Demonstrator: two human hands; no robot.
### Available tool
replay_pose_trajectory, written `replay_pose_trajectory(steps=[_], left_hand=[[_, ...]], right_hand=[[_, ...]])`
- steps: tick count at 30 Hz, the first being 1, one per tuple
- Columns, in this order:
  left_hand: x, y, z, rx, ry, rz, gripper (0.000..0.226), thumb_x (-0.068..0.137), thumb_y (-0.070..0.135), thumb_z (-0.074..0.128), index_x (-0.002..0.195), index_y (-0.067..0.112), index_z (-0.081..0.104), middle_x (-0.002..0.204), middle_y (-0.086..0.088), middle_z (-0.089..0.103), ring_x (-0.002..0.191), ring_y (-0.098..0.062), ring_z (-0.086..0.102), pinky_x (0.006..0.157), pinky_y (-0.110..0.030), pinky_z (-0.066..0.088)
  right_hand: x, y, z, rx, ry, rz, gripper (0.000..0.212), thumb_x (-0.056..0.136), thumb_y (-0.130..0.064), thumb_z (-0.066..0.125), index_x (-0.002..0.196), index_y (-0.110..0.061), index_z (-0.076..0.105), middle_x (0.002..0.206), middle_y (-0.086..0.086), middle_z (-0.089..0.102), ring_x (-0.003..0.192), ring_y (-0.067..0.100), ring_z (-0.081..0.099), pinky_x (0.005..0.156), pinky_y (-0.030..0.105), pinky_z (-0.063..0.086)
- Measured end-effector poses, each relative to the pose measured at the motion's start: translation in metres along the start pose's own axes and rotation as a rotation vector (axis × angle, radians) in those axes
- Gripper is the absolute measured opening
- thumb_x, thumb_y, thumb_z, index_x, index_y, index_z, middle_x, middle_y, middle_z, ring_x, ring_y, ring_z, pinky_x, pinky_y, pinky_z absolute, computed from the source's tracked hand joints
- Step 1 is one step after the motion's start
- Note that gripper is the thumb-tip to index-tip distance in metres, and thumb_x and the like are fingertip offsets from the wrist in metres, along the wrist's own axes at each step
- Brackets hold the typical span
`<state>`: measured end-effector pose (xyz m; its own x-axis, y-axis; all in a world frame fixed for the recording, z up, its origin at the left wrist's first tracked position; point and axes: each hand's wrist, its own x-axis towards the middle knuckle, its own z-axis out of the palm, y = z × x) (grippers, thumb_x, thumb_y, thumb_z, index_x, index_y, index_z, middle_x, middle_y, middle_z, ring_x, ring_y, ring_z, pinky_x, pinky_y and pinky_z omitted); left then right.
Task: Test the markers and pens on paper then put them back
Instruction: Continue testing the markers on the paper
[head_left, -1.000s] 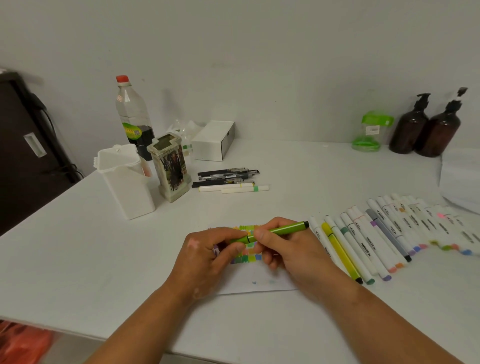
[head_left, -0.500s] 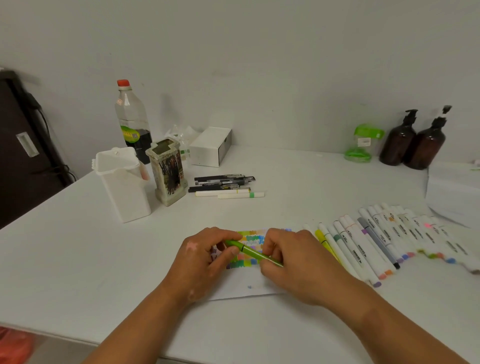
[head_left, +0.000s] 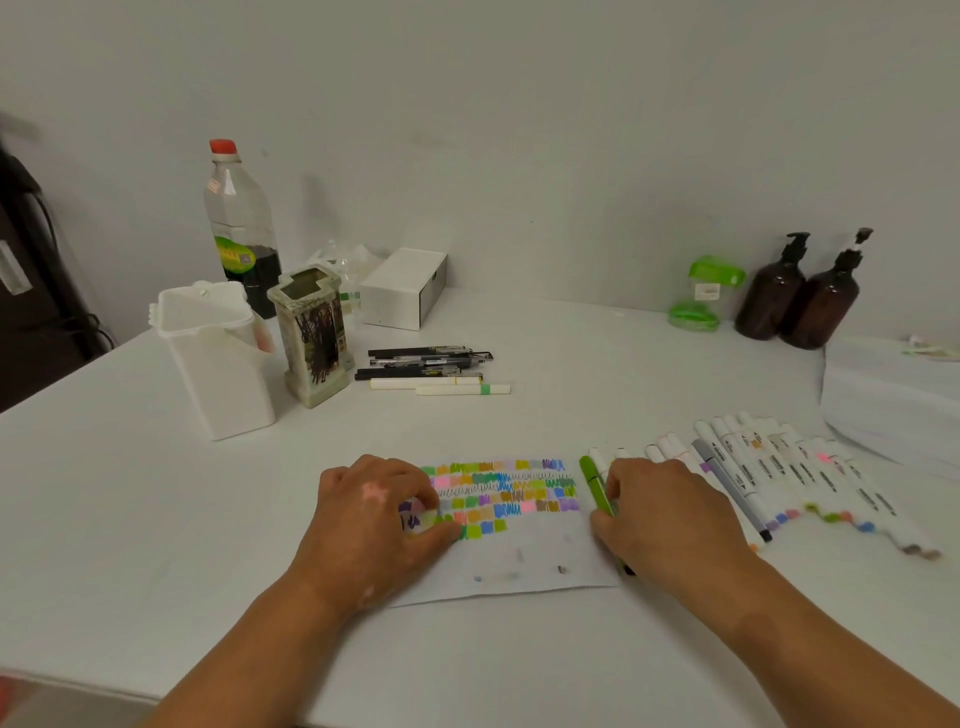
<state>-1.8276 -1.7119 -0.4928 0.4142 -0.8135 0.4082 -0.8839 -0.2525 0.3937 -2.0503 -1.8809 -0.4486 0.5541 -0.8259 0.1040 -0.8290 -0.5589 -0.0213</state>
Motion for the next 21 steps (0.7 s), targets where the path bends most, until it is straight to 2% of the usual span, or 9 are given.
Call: replay_pose_trajectory(steps=[4, 7, 9, 11, 13, 17, 19, 21], left_hand=[[0.000, -0.003, -0.002, -0.007, 0.004, -0.036, 0.040, 0.075, 0.070, 0.067, 0.094, 0.036, 0.072, 0.110, 0.021, 0.066, 0.101, -0.002, 0.054, 0.094, -0.035, 0.042], [0.001, -0.003, -0.002, -0.018, -0.007, -0.054, 0.039, 0.076, 0.069, 0.067, 0.096, 0.036, 0.071, 0.112, 0.020, 0.066, 0.102, -0.003, 0.054, 0.095, -0.036, 0.044], [0.002, -0.002, -0.002, -0.028, -0.014, -0.056, 0.040, 0.076, 0.069, 0.067, 0.097, 0.036, 0.071, 0.113, 0.019, 0.065, 0.104, -0.004, 0.053, 0.096, -0.038, 0.045], [0.002, -0.002, -0.003, -0.034, -0.021, -0.058, 0.041, 0.075, 0.070, 0.066, 0.098, 0.036, 0.070, 0.115, 0.019, 0.064, 0.106, -0.004, 0.053, 0.097, -0.038, 0.045], [0.003, -0.001, -0.002, -0.040, -0.029, -0.058, 0.042, 0.075, 0.072, 0.066, 0.098, 0.037, 0.070, 0.116, 0.020, 0.063, 0.107, -0.003, 0.052, 0.098, -0.037, 0.043], [0.005, -0.001, 0.000, -0.043, -0.042, -0.055, 0.045, 0.073, 0.074, 0.066, 0.099, 0.038, 0.070, 0.117, 0.021, 0.061, 0.109, -0.001, 0.050, 0.099, -0.035, 0.044], [0.006, -0.002, 0.001, -0.041, -0.047, -0.058, 0.046, 0.072, 0.075, 0.066, 0.099, 0.038, 0.069, 0.117, 0.023, 0.060, 0.109, -0.001, 0.049, 0.099, -0.034, 0.043], [0.007, -0.004, 0.002, -0.042, -0.059, -0.060, 0.047, 0.071, 0.076, 0.066, 0.100, 0.039, 0.069, 0.117, 0.024, 0.059, 0.109, -0.001, 0.049, 0.099, -0.033, 0.043]], right_hand=[[0.010, -0.001, -0.006, 0.018, 0.022, 0.005, 0.019, 0.088, -0.049, 0.061, 0.091, -0.031, 0.058, 0.074, -0.012, 0.051, 0.063, 0.007, 0.049, 0.048, 0.025, 0.032], [0.033, -0.013, -0.013, 0.080, 0.068, -0.048, 0.018, 0.089, -0.047, 0.061, 0.094, -0.030, 0.063, 0.083, -0.005, 0.058, 0.073, 0.016, 0.057, 0.057, 0.029, 0.042], [0.057, -0.028, -0.013, 0.117, 0.064, -0.108, 0.016, 0.092, -0.038, 0.060, 0.098, -0.025, 0.068, 0.091, 0.000, 0.067, 0.080, 0.020, 0.063, 0.068, 0.033, 0.054], [0.084, -0.044, -0.008, 0.141, 0.013, -0.182, 0.020, 0.094, -0.026, 0.057, 0.105, -0.017, 0.071, 0.099, 0.003, 0.072, 0.088, 0.023, 0.067, 0.079, 0.040, 0.059], [0.108, -0.057, -0.003, 0.161, -0.037, -0.235, 0.025, 0.097, -0.020, 0.054, 0.117, -0.013, 0.068, 0.112, 0.006, 0.070, 0.099, 0.024, 0.065, 0.088, 0.042, 0.057], [0.142, -0.074, 0.008, 0.176, -0.053, -0.294, 0.037, 0.101, -0.020, 0.050, 0.137, -0.014, 0.053, 0.128, 0.008, 0.060, 0.113, 0.027, 0.058, 0.097, 0.041, 0.050], [0.150, -0.081, 0.013, 0.171, -0.068, -0.298, 0.038, 0.102, -0.020, 0.048, 0.139, -0.013, 0.051, 0.128, 0.009, 0.058, 0.115, 0.028, 0.057, 0.098, 0.042, 0.050], [0.153, -0.087, 0.018, 0.144, -0.067, -0.302, 0.031, 0.101, -0.019, 0.048, 0.130, -0.013, 0.057, 0.121, 0.009, 0.061, 0.109, 0.028, 0.058, 0.092, 0.041, 0.052]])
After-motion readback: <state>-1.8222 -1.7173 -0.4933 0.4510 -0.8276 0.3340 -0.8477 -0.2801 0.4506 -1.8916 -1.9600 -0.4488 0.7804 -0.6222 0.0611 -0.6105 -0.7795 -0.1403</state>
